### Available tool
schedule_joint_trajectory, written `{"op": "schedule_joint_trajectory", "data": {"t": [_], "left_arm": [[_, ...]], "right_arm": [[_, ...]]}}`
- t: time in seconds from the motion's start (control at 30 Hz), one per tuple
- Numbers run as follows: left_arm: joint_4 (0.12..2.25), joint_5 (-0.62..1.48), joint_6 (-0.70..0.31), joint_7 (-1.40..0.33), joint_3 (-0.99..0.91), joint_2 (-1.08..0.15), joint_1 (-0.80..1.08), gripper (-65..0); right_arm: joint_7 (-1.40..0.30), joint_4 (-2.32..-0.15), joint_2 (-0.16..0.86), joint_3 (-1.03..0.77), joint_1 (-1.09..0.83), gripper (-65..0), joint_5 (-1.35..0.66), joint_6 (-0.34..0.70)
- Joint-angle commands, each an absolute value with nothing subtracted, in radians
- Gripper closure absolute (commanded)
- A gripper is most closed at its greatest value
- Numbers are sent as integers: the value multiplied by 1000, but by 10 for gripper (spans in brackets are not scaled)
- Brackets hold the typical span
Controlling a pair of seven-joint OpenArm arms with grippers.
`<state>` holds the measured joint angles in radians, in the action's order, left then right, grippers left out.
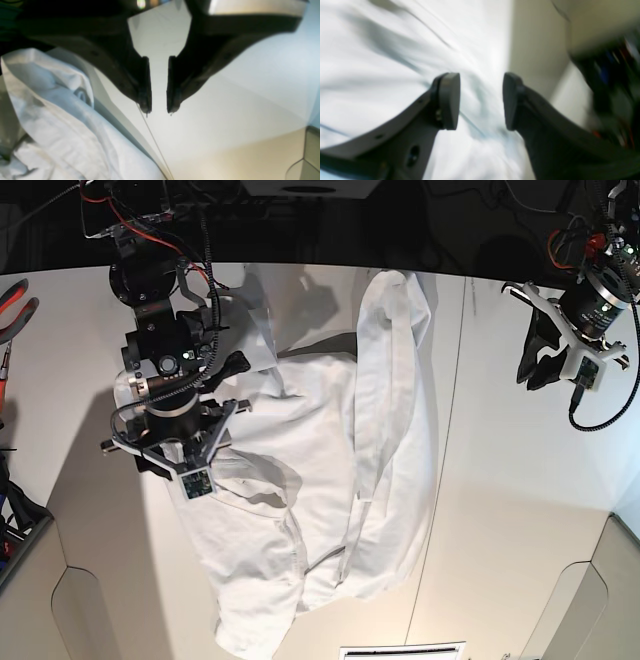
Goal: Layout the t-shirt on the table in an organized manner, then fold the t-shirt properly
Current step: 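Lift the pinched shirt with the right gripper and drag it outward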
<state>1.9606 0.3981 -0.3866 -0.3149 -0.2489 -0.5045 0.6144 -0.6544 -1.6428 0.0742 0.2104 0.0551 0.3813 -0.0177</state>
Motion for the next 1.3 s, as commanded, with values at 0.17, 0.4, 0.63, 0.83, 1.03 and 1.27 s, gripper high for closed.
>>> {"op": "schedule_joint_trajectory", "data": {"t": [0.17, 0.4, 0.63, 0.83, 1.03, 1.27], "left_arm": [[1975, 407, -386, -299, -257, -518, 615, -147], [1975, 408, -386, -311, -257, -515, 615, -147], [1975, 408, -386, -311, -257, -515, 615, -147], [1975, 408, -386, -311, -257, -515, 615, -147], [1975, 408, -386, -311, -257, -516, 615, -147], [1974, 408, -386, -312, -257, -516, 598, -147]], "right_arm": [[-627, -1528, 77, 215, 193, -274, 373, -18], [-650, -1232, 78, 174, 305, -274, 298, 14], [-664, -1177, 78, 170, 304, -136, 265, 34], [-695, -1222, 78, 170, 305, 0, 314, -43], [-749, -1392, 105, 170, 277, 0, 430, -158], [-796, -1611, 138, 123, 163, 0, 559, -263]]}}
